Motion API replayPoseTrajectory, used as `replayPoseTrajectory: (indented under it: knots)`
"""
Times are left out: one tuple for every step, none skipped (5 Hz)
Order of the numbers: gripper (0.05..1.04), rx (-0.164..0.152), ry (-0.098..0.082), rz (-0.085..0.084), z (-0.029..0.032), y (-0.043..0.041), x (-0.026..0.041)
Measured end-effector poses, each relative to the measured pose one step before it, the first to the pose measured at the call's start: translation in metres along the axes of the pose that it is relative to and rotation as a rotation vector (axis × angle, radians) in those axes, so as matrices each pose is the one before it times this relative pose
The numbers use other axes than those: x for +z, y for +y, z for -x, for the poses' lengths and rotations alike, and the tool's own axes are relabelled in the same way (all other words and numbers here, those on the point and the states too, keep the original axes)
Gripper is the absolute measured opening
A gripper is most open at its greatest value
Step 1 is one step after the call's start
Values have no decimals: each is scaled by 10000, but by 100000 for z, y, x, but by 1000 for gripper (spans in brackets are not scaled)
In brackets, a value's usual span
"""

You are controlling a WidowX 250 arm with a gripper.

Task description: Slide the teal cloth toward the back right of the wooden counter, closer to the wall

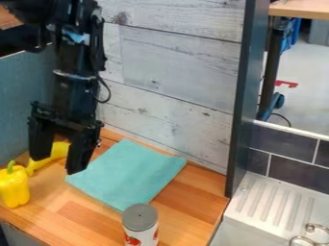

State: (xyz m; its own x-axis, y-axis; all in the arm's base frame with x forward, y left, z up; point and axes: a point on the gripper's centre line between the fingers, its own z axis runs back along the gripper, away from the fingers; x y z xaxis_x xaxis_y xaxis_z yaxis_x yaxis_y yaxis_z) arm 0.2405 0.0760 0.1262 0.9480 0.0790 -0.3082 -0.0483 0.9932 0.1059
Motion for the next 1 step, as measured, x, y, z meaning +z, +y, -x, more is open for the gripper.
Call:
replayPoseTrajectory:
  knots:
    - [1001,-458,-500,134,3155,-400,518]
